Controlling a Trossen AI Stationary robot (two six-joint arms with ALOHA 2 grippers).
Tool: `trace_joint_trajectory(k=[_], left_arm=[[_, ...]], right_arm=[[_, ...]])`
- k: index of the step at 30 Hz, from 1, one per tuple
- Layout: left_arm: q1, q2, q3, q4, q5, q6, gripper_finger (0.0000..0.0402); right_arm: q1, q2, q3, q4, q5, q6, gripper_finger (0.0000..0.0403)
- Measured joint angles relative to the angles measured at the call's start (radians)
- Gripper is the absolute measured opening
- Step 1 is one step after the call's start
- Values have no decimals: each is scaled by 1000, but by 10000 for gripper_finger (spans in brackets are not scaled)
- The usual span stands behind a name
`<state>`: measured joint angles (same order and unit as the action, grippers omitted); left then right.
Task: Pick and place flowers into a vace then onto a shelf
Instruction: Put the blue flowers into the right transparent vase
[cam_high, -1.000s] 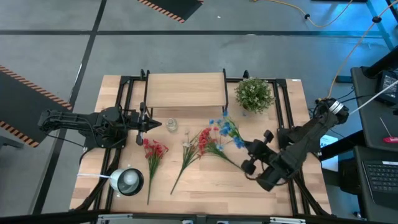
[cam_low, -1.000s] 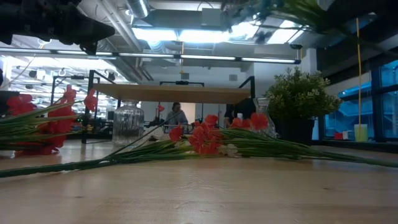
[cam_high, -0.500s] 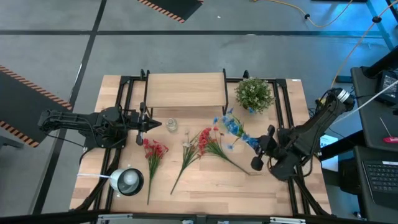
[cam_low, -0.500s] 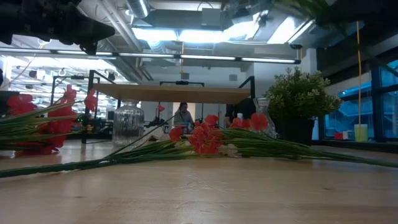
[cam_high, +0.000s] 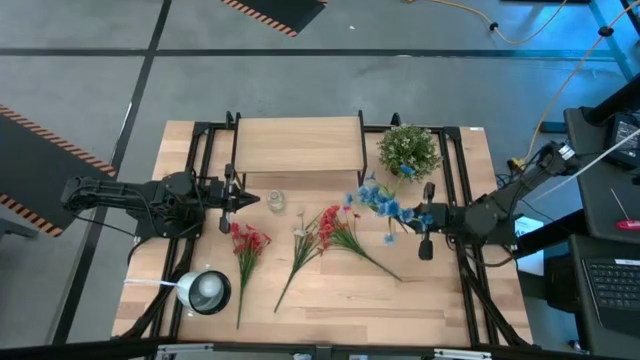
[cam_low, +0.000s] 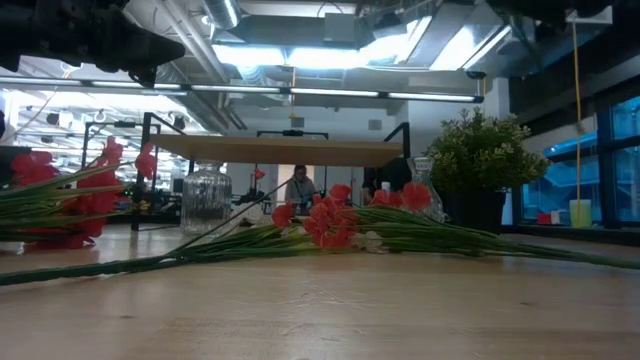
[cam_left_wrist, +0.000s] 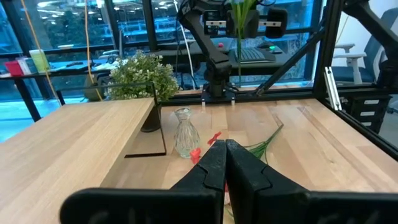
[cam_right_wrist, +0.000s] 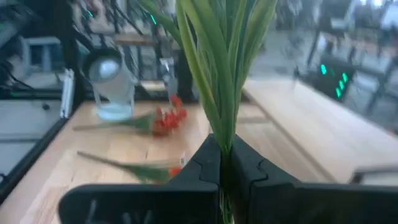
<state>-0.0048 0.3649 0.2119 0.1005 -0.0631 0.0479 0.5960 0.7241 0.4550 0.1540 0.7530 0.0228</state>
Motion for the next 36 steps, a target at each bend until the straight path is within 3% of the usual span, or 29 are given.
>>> trace_joint_trajectory(k=[8,17,29,36], left_arm=[[0,0,0,0,0,1,4],[0,0,0,1,-83,2,4],[0,0,0,5,-164,29,4],[0,0,0,5,-163,44,4]], right_arm=[[-192,-7,-137,347,-210,-168,6],[-382,89,-149,579,-458,-280,6],[-593,241,-91,772,-589,-320,6],[-645,310,-85,785,-633,-289,6]])
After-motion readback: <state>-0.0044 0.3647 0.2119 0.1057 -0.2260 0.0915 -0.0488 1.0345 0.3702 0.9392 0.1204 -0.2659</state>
